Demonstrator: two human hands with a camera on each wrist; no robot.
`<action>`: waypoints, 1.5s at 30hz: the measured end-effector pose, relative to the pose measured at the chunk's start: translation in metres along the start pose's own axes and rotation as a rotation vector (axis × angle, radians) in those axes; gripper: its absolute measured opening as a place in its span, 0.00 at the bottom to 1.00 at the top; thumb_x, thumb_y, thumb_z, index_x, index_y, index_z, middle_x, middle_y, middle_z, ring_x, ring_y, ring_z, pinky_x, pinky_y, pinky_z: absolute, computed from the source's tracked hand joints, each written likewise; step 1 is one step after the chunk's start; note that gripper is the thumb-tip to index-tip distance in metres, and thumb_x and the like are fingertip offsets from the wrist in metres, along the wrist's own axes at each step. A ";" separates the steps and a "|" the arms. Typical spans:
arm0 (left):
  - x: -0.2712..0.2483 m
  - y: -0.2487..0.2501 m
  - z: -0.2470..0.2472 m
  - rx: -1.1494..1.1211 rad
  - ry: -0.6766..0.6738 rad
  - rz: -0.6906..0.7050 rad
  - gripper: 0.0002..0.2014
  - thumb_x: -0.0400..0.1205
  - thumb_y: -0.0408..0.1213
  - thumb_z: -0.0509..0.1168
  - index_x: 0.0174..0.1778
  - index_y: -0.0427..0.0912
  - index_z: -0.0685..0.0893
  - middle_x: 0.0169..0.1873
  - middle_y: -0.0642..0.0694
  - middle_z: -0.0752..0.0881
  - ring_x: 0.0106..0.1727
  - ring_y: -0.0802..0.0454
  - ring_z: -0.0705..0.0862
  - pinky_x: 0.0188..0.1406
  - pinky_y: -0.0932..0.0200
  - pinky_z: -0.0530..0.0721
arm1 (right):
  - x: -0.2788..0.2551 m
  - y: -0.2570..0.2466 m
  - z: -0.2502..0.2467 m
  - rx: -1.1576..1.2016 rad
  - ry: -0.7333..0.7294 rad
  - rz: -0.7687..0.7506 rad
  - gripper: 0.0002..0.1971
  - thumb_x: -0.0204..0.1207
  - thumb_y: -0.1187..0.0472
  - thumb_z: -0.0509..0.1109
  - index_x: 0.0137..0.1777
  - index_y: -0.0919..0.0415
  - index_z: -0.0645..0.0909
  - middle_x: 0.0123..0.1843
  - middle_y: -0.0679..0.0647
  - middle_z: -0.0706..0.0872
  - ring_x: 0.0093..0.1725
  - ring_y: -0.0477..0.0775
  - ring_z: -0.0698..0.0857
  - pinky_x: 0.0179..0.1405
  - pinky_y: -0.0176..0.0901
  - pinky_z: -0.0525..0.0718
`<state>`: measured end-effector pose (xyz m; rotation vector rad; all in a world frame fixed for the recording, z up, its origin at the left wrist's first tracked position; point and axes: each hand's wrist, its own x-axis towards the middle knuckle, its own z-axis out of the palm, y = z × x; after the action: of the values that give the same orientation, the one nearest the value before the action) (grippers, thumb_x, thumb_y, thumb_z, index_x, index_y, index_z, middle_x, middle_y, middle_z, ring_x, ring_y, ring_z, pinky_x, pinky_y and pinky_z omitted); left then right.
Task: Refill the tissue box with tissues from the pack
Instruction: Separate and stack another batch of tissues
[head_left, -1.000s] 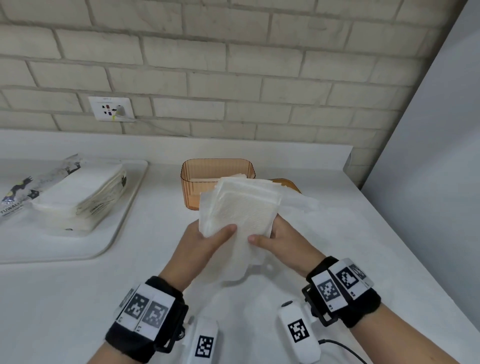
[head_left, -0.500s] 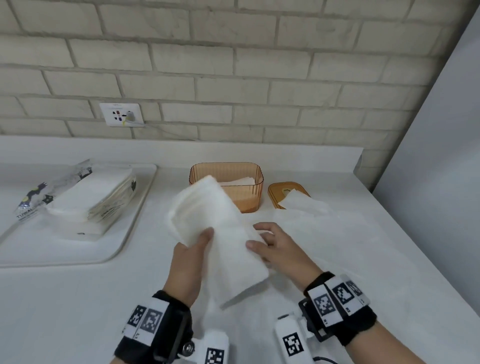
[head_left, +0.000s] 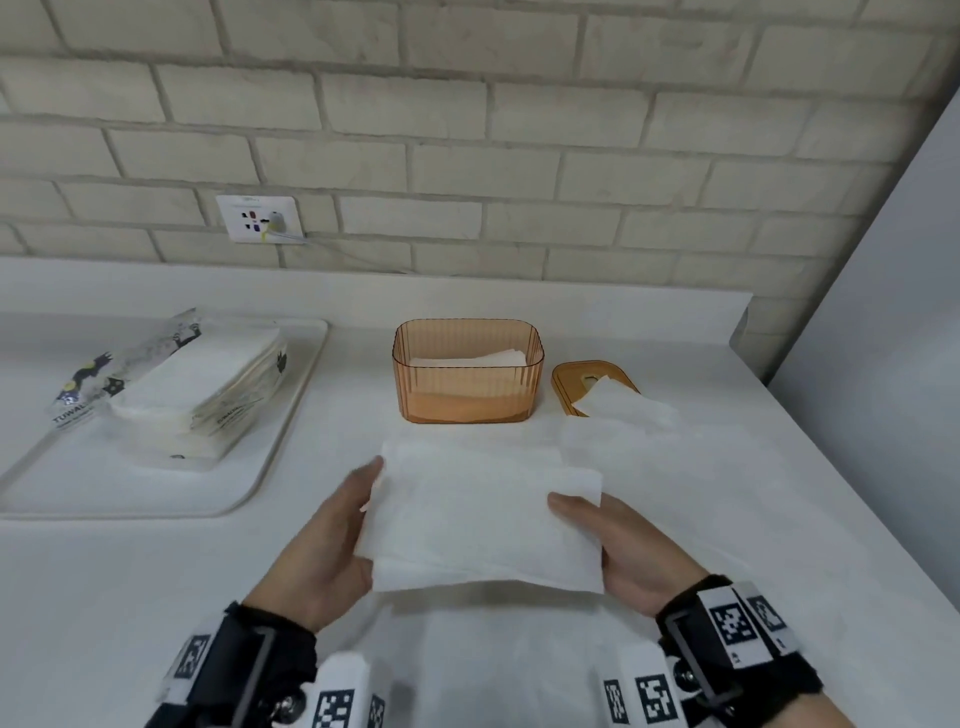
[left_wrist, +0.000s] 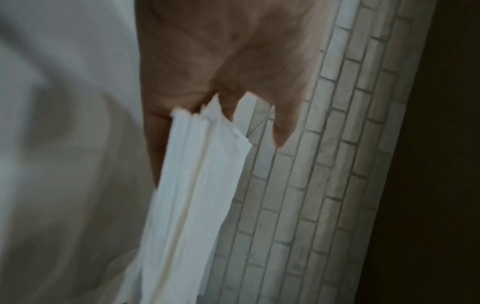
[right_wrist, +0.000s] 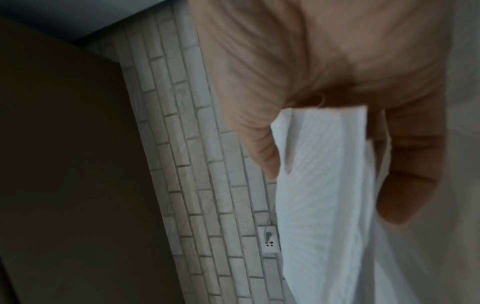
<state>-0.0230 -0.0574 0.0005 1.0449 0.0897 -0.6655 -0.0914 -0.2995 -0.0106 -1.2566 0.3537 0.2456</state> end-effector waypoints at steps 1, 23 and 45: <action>-0.001 -0.002 0.003 0.068 -0.015 -0.039 0.17 0.81 0.48 0.61 0.58 0.42 0.86 0.51 0.40 0.91 0.46 0.44 0.91 0.40 0.50 0.90 | 0.000 0.001 0.001 -0.027 0.010 0.007 0.25 0.69 0.53 0.76 0.65 0.60 0.79 0.60 0.56 0.88 0.61 0.56 0.86 0.66 0.53 0.80; 0.014 0.012 -0.002 0.538 0.024 0.410 0.13 0.70 0.37 0.78 0.48 0.46 0.86 0.43 0.48 0.90 0.43 0.52 0.89 0.39 0.62 0.85 | 0.021 -0.036 0.012 -0.420 0.055 -0.318 0.12 0.68 0.66 0.77 0.48 0.52 0.80 0.46 0.49 0.89 0.50 0.47 0.88 0.49 0.36 0.84; 0.017 0.017 0.040 0.790 -0.004 0.187 0.25 0.73 0.50 0.75 0.63 0.59 0.72 0.56 0.53 0.86 0.52 0.56 0.88 0.49 0.60 0.86 | 0.025 -0.065 0.035 -0.772 -0.018 -0.463 0.15 0.69 0.62 0.78 0.55 0.52 0.83 0.51 0.46 0.89 0.51 0.45 0.87 0.53 0.40 0.85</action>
<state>-0.0096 -0.0926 0.0284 1.7838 -0.2969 -0.5351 -0.0397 -0.2859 0.0462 -2.0508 -0.0768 -0.0178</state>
